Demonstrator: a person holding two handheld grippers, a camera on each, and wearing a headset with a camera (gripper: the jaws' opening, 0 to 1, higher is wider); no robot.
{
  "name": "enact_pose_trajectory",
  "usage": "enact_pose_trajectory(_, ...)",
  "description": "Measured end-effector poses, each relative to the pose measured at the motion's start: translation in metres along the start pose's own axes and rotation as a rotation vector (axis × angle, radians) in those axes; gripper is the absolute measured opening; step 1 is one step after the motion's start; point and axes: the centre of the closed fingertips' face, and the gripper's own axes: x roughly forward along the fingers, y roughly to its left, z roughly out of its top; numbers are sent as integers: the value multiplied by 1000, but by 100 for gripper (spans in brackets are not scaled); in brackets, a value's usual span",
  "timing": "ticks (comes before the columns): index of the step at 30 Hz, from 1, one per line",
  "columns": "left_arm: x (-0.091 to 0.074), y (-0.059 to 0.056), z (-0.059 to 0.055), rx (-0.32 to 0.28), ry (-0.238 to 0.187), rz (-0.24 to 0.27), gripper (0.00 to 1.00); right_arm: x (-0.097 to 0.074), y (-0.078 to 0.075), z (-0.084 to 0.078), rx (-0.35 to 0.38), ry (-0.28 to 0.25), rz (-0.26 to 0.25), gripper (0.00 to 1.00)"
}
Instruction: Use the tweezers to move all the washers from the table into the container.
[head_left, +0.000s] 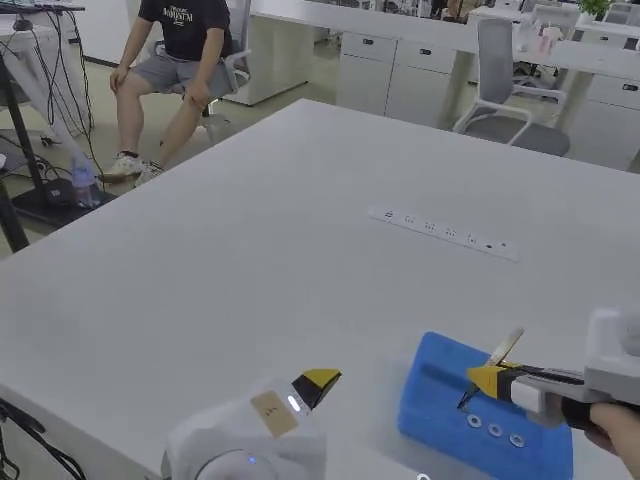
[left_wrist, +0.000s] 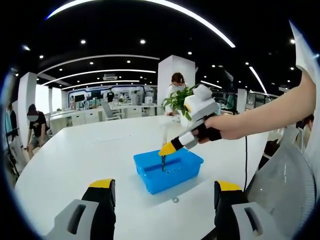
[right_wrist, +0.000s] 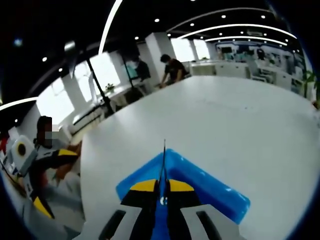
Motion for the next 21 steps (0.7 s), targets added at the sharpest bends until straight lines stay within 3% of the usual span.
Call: enact_pose_trajectory(21, 0, 0, 1, 1, 3, 1, 82, 11, -5, -12, 3, 28, -4, 3)
